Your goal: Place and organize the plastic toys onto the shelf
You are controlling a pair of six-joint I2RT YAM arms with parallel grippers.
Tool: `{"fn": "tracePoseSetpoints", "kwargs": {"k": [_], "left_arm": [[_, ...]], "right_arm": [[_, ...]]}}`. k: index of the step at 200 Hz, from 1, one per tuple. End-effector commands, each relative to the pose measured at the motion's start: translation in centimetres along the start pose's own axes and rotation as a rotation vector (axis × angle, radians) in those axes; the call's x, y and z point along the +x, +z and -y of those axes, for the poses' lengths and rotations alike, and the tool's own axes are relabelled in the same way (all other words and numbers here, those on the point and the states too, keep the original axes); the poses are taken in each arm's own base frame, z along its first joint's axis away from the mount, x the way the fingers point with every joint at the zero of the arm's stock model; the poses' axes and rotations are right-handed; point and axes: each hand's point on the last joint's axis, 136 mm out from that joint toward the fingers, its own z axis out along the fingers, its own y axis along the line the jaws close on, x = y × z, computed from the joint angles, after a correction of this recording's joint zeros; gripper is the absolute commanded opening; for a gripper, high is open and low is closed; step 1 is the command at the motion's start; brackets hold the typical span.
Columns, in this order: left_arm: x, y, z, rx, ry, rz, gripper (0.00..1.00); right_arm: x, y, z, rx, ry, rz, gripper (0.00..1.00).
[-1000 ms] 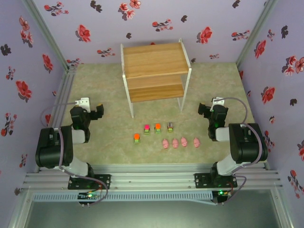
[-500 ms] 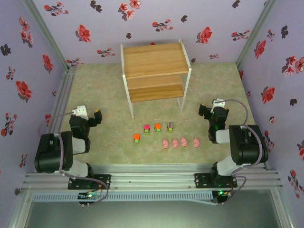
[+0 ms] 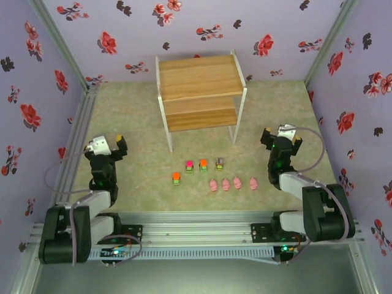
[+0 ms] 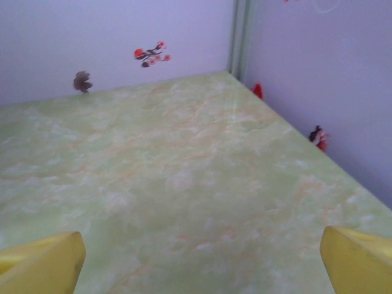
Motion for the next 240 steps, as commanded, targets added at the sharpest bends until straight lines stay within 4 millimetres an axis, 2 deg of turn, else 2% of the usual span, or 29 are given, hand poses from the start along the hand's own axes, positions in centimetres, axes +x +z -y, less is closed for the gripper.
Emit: {"fn": "tracePoseSetpoints", "kwargs": {"k": [1, 17, 45, 78, 95, 97, 102, 133, 155, 203, 240], "left_arm": [[-0.5, -0.3, -0.8, -0.083, -0.008, -0.039, 1.00], [-1.2, -1.0, -0.2, -0.071, -0.032, -0.019, 1.00], [-2.0, -2.4, 2.0, -0.009, -0.078, -0.032, 1.00], [-1.6, -4.2, 5.3, 0.097, -0.096, -0.128, 1.00], [-0.4, -5.3, 7.0, 0.159, -0.052, -0.182, 1.00], [-1.2, -5.3, 7.4, 0.173, -0.056, -0.168, 1.00], [-1.4, -5.6, 8.1, 0.196, -0.040, -0.170, 1.00], [-1.1, -7.4, 11.7, 0.282, 0.104, -0.166, 1.00], [-0.5, -8.2, 14.1, 0.343, 0.129, -0.174, 1.00], [1.9, -9.8, 19.5, 0.470, 0.112, -0.241, 0.99], [3.1, -12.1, 24.5, 0.590, 0.130, -0.291, 0.97]], "right_arm": [[-1.5, -0.3, 2.0, 0.161, 0.054, -0.035, 0.99], [-1.8, -0.7, 2.9, 0.246, 0.087, -0.079, 0.99], [-1.7, -1.5, 4.1, 0.357, 0.147, -0.176, 0.99], [-1.0, -3.1, 3.0, 0.307, 0.158, -0.188, 0.99], [-0.8, -4.1, 2.6, 0.278, 0.148, -0.191, 0.99], [-0.8, -4.2, 2.5, 0.274, 0.141, -0.193, 0.99], [-0.8, -4.6, 2.4, 0.264, 0.133, -0.191, 0.99], [-1.4, -6.8, 1.1, 0.182, 0.093, -0.192, 0.99], [-1.4, -8.5, 0.3, 0.118, 0.085, -0.207, 0.99], [1.4, -11.8, -2.1, -0.029, 0.018, -0.302, 0.97], [2.6, -13.7, -3.4, -0.102, -0.008, -0.398, 0.93]]}}
